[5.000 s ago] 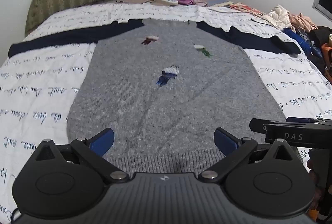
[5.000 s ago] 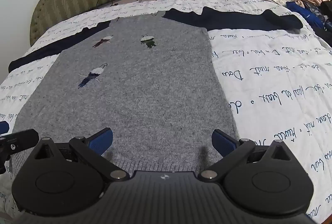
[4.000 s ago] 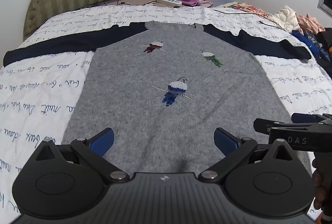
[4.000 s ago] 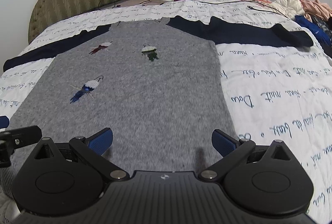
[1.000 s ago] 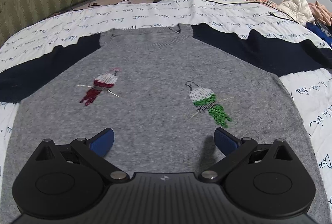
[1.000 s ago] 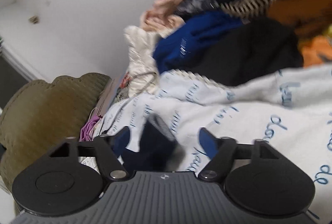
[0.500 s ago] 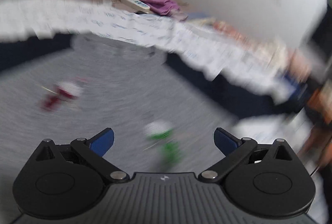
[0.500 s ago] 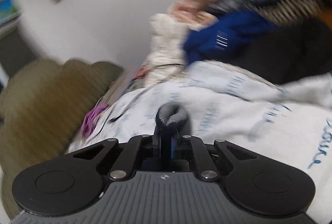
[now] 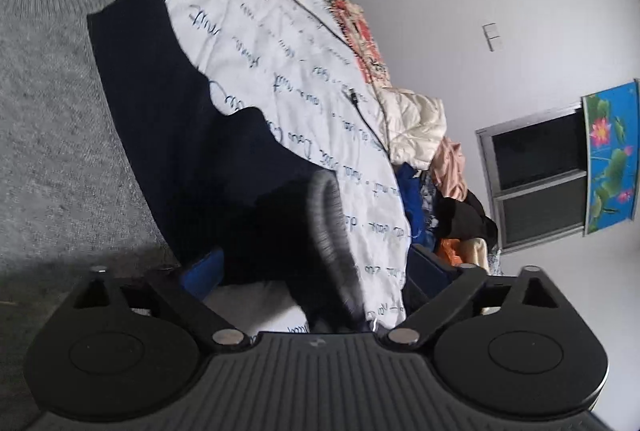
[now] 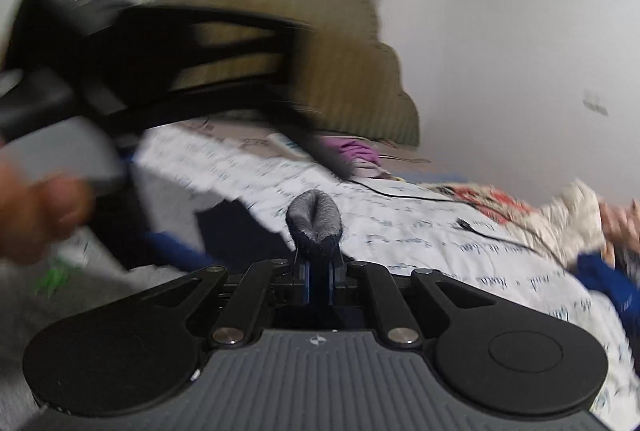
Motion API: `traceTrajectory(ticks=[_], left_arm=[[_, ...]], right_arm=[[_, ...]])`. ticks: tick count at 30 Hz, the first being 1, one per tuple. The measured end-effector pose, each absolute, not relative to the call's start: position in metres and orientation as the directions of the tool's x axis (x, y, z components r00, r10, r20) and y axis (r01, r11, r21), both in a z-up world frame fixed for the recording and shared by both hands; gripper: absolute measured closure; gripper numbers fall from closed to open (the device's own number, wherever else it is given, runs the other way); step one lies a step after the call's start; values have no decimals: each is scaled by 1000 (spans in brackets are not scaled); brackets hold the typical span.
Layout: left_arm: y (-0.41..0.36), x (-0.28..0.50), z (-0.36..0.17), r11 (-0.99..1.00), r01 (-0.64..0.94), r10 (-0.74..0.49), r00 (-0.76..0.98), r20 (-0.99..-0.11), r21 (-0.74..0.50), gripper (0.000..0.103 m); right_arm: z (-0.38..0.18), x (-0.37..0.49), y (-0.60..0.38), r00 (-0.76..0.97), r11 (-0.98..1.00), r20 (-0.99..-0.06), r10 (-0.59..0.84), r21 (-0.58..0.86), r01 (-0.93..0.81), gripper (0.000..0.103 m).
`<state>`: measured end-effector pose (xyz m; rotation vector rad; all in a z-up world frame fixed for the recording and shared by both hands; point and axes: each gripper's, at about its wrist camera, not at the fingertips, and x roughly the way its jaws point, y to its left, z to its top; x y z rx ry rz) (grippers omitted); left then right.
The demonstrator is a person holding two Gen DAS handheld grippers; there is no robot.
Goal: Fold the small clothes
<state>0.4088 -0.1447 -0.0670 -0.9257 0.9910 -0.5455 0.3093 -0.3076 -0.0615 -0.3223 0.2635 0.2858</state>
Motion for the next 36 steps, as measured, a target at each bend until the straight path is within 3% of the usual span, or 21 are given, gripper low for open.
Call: traceTrajectory(ticks=[1, 2, 3, 6, 7, 8, 10, 11, 12, 15, 19, 21, 24, 27, 36], left_arm=[[-147, 409, -67, 526, -12, -751, 462, -472, -850, 26], [-147, 408, -68, 534, -15, -750, 452, -482, -845, 51], [-148, 410, -71, 542, -21, -751, 437, -495, -840, 66], [-142, 410, -79, 548, -70, -737, 430, -521, -833, 66], [-141, 409, -81, 551, -80, -732, 431, -527, -831, 66], [-140, 409, -83, 552, -86, -729, 432, -531, -829, 69], [-137, 410, -86, 538, -93, -739, 426, -522, -838, 77], [-136, 410, -86, 545, -95, -734, 426, -529, -833, 95], [-135, 410, -85, 564, -90, -723, 427, -544, -821, 94], [-128, 409, -74, 635, -52, -674, 450, -586, -771, 95], [-95, 406, -42, 705, 49, -628, 505, -592, -707, 95], [-70, 403, -23, 735, 84, -606, 529, -595, -673, 94], [-18, 389, 4, 735, 121, -598, 580, -553, -668, 94], [34, 375, 15, 757, 81, -538, 639, -549, -649, 94], [133, 358, -27, 759, -152, -386, 678, -626, -633, 94]], right_arm=[[-63, 307, -302, 924, 898, -300, 236, -297, -325, 91], [-64, 302, -296, 923, 887, -298, 242, -317, -335, 91], [-66, 299, -292, 923, 878, -294, 250, -332, -344, 91], [-72, 295, -285, 921, 864, -291, 258, -356, -355, 91], [-73, 292, -282, 920, 864, -295, 257, -356, -355, 84], [-74, 292, -281, 921, 864, -297, 252, -359, -352, 84], [-74, 286, -279, 917, 856, -301, 261, -367, -364, 85], [-73, 283, -279, 913, 854, -310, 265, -364, -371, 85], [-72, 280, -281, 910, 854, -317, 268, -359, -377, 81], [-62, 269, -297, 911, 884, -308, 275, -292, -365, 53], [-42, 275, -352, 890, 950, -333, 310, 63, -307, 37], [-39, 288, -381, 866, 935, -374, 333, 252, -250, 34], [-42, 303, -406, 842, 899, -415, 345, 404, -169, 32], [-49, 315, -415, 827, 872, -426, 366, 469, -143, 31], [-70, 386, -400, 735, 775, -476, 483, 623, -106, 31]])
